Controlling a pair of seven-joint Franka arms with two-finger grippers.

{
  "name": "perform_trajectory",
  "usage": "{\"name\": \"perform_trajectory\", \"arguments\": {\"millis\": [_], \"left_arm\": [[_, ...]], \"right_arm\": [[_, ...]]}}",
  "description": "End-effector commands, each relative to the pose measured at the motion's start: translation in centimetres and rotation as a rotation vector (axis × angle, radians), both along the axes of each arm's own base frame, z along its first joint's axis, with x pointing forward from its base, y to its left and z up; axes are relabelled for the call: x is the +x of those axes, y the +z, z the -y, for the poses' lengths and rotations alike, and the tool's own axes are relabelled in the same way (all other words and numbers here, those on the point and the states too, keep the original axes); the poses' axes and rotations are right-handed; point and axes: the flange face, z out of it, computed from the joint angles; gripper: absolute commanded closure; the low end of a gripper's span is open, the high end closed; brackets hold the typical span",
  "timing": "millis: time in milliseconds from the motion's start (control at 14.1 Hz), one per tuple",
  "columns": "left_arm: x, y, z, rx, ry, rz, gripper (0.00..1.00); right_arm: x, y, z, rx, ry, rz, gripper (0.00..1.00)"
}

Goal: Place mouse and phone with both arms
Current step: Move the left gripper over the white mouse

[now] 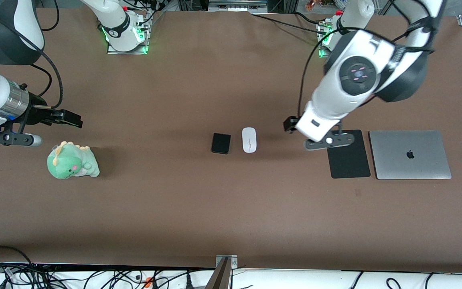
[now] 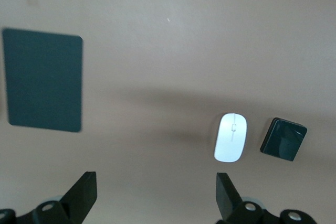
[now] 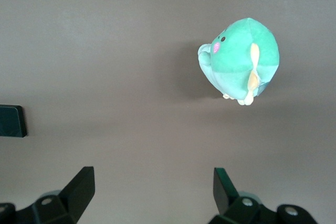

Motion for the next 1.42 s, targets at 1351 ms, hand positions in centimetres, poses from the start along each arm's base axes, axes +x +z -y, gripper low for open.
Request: {"name": "perform_trajectory", "arguments": {"millis": [1351], "left_arm": [[-3.8,-21.0,15.6,0.14,0.035,0.06,0.0]], "right_arm": [[-0.8,-0.5,-0.5,-0.018,0.001,-0.026,0.0]]}}
